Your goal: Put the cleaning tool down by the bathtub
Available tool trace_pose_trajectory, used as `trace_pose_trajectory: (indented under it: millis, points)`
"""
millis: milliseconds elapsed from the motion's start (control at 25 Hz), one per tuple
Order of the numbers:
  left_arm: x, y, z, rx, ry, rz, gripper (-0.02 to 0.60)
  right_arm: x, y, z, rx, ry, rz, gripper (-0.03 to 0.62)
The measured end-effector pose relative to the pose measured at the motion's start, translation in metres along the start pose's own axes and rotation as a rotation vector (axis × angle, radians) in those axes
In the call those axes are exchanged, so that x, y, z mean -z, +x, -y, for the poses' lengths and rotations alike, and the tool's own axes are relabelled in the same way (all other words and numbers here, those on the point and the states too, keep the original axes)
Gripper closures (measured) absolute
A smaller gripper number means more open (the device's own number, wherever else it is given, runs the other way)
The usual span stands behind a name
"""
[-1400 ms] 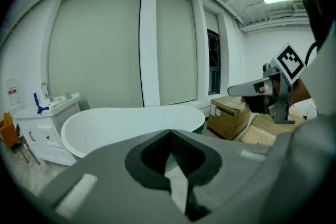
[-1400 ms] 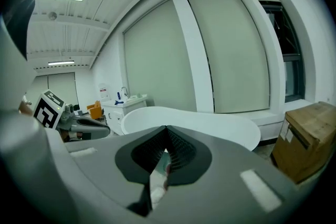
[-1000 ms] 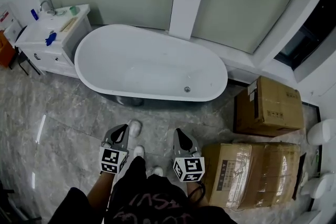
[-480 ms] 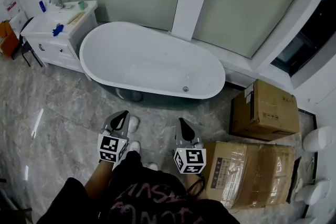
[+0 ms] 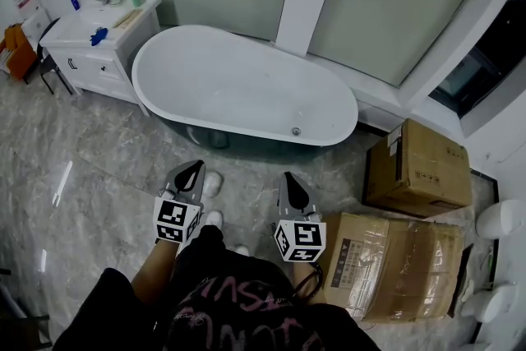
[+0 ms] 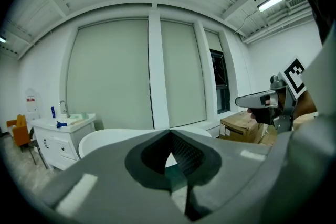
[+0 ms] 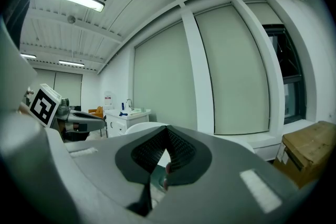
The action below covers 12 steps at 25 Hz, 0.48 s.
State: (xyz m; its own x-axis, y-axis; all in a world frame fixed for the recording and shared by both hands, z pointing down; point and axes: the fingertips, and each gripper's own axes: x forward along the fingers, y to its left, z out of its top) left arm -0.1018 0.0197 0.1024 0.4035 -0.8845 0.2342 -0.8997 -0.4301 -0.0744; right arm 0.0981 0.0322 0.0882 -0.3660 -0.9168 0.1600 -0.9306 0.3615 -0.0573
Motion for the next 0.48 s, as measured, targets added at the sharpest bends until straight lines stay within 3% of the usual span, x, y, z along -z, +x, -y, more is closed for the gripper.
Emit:
trace_pose_trajectory:
  millis: [280,480]
  points:
    - [-0.0019,-0.0048,-0.002,-0.011,-0.022,0.017,0.581,0.0031,-0.0049,0.0001,0.003,-0.003,-0.006,0.583]
    - [-0.0082,-0.0048,0.0013,0.012,0.011,0.052,0.581,0.0019,-0.0045,0.0038,0.007,-0.012,-0.001,0.583]
